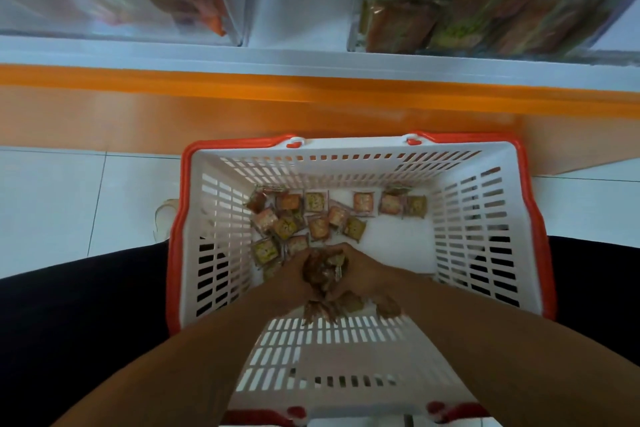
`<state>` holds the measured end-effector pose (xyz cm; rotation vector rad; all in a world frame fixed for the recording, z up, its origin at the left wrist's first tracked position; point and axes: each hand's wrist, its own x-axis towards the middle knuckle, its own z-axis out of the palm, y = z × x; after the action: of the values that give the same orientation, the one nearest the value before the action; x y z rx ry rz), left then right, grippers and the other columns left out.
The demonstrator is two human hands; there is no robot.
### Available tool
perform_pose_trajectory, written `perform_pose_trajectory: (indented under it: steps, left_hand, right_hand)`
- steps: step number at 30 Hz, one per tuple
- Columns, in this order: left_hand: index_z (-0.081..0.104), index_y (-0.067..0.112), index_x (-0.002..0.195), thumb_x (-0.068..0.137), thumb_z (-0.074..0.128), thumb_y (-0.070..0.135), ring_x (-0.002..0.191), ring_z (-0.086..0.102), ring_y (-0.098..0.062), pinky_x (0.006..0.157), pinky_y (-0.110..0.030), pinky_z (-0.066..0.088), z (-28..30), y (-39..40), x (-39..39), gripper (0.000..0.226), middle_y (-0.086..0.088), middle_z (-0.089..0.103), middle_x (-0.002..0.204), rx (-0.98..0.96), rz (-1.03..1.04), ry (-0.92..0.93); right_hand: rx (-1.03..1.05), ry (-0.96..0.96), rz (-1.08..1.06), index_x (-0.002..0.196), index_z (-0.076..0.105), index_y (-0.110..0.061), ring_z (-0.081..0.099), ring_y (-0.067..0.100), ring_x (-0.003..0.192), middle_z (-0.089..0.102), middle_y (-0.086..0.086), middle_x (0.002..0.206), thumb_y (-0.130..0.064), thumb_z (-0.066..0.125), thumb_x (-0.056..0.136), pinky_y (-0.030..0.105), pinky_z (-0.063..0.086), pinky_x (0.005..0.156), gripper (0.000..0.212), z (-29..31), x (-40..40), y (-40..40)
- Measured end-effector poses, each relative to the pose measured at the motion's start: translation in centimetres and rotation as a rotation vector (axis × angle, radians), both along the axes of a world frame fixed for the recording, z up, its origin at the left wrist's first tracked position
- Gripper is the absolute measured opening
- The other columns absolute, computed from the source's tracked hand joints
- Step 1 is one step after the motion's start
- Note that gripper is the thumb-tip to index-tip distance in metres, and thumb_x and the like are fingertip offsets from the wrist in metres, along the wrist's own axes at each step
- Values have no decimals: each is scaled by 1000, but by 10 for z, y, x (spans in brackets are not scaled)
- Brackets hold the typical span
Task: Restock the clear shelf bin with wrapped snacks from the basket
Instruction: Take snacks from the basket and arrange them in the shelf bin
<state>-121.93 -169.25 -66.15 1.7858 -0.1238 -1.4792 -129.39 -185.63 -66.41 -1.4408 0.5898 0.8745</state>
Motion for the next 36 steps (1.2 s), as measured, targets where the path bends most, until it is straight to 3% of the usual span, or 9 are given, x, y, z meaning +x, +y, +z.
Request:
perform_pose_trajectory:
  steps: [4, 7, 11, 14, 19, 22, 24, 28, 36]
  left_hand:
    - [59, 6, 132, 83, 75, -6, 114, 63, -30, 97, -46, 53, 1, 5, 7, 53, -14, 67, 123, 7, -10, 46]
    - [69, 24, 109, 91, 65, -5, 75, 71, -20, 67, -36, 58, 4, 2, 10, 35, -2, 75, 86, 22, 70, 175]
    - [65, 22, 119, 97, 60, 1, 95, 71, -30, 85, -49, 60, 19, -13, 19, 31, -11, 74, 104, 52, 182, 253]
    - [62, 9, 129, 100, 55, 8, 95, 71, -20, 85, -38, 60, 34, -24, 26, 30, -6, 73, 107, 26, 216, 261]
    - [69, -2, 106, 96, 54, 3, 89, 72, -30, 76, -43, 62, 79, -36, 38, 18, -18, 71, 97, -95, 545, 593]
    - [68, -3, 102, 98, 52, 9, 80, 74, -29, 64, -39, 63, 125, -48, 50, 20, -17, 71, 89, -197, 505, 631]
    - [67, -2, 105, 89, 58, 10, 83, 74, -30, 70, -39, 64, 160, -55, 57, 22, -19, 71, 96, -230, 470, 610]
    - [64, 9, 109, 88, 50, 13, 79, 70, -23, 63, -32, 62, 235, -74, 66, 25, -16, 67, 101, -337, 317, 618]
    - [67, 9, 110, 89, 59, 53, 85, 64, -32, 62, -29, 59, 357, -87, 81, 50, -19, 64, 102, -399, 101, 611]
  right_hand:
    - [92, 198, -204, 129, 52, -12, 64, 26, 108, 56, 10, 129, 9, 83, 70, 44, 57, 90, 70, 1, -1, -6]
    - [134, 236, -216, 129, 53, -13, 64, 37, 112, 60, 19, 125, 2, 83, 74, 52, 54, 95, 64, 9, 4, -12]
    - [104, 201, -207, 128, 51, -15, 63, 36, 115, 61, 18, 126, -3, 82, 77, 51, 53, 97, 60, 30, 14, -20]
    - [146, 167, -220, 117, 59, -22, 70, 30, 103, 69, 14, 115, -4, 83, 76, 44, 60, 85, 51, 56, 21, -29]
    - [7, 16, -151, 110, 66, -16, 73, 26, 86, 70, 11, 102, 1, 80, 74, 36, 60, 67, 42, 121, 36, -55]
    - [-249, -120, -131, 113, 62, -11, 66, 24, 92, 61, 0, 103, -2, 77, 77, 49, 61, 79, 40, 172, 39, -67]
    - [-355, -243, -40, 106, 62, -27, 64, 20, 97, 59, -4, 110, -9, 81, 73, 40, 58, 78, 42, 217, 39, -76]
    - [-250, -455, 216, 100, 64, -33, 56, -4, 73, 61, -27, 93, -14, 86, 70, 16, 47, 61, 42, 311, 34, -94]
    - [-347, -661, 562, 101, 60, -35, 57, -2, 69, 57, -27, 95, -18, 83, 78, 19, 51, 60, 37, 410, 35, -114]
